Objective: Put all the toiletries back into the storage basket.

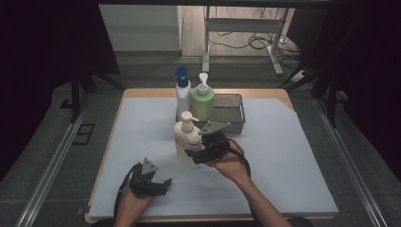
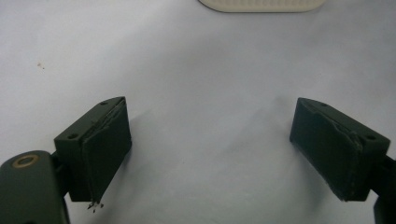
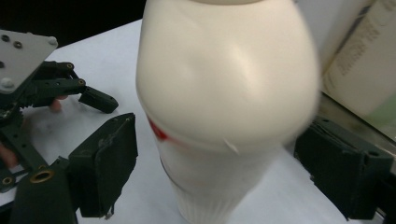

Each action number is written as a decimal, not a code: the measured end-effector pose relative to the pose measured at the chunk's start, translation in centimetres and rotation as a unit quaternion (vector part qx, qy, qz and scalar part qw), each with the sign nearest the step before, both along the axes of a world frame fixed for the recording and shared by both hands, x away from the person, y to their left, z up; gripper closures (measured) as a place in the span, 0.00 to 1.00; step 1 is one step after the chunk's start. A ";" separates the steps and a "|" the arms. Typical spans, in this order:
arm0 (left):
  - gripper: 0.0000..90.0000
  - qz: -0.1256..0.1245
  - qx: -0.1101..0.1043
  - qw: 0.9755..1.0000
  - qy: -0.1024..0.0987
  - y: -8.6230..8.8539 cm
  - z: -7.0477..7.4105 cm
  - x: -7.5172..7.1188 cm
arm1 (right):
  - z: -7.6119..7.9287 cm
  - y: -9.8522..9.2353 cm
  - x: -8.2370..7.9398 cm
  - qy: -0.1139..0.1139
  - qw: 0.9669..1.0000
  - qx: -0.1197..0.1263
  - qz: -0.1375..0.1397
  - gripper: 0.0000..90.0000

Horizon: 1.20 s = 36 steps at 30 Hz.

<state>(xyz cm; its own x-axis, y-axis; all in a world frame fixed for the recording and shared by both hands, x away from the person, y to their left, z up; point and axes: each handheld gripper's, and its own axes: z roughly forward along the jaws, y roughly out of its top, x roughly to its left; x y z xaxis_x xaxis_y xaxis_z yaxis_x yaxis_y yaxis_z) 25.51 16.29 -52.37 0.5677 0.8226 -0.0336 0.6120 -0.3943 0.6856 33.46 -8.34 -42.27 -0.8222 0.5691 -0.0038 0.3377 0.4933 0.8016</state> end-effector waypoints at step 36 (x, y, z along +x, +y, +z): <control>0.14 0.000 0.000 1.000 0.000 0.0 0.0 0.0 | 2.0 0.9 -0.7 -0.006 1.000 0.005 -0.005 0.41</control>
<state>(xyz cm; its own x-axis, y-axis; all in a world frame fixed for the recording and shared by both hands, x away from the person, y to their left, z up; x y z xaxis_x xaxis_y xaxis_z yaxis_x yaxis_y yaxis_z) 25.52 16.29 -52.37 0.5680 0.8223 -0.0335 0.6122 -0.3950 0.6850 32.74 -7.44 -40.28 -0.8168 0.5768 -0.0092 0.3319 0.4829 0.8104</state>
